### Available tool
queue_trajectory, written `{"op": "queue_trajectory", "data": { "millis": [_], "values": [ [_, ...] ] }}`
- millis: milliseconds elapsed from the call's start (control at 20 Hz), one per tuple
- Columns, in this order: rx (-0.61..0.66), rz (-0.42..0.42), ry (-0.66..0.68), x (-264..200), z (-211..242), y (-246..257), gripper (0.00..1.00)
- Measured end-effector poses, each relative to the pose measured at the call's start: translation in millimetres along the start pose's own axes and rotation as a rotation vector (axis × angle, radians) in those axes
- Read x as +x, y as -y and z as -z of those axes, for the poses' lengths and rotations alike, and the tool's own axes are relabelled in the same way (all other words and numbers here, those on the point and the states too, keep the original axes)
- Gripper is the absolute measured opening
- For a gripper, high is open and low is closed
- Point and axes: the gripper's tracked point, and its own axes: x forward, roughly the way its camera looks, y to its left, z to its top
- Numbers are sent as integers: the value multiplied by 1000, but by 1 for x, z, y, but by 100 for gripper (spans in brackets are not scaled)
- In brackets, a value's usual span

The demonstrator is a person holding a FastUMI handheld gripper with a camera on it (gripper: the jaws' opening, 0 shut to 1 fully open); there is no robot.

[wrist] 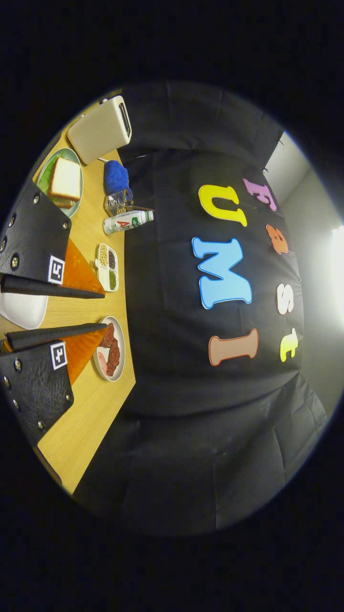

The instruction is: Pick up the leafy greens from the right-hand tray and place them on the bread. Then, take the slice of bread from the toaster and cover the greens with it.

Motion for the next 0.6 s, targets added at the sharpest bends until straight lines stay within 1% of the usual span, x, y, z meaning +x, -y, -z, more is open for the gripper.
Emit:
{"op": "queue_trajectory", "data": {
  "millis": [100, 200, 350, 450, 550, 600],
  "values": [
    [-27, -50, -9, 0, -2, 9, 30],
    [-22, -20, -5, 1, -10, 31, 30],
    [-53, -30, 4, 3, -17, 48, 30],
    [-97, 2, 18, 2, -21, 75, 30],
    [-102, 41, 46, -2, -26, 102, 30],
    [-96, 45, 59, -5, -28, 113, 30]
  ]
}}
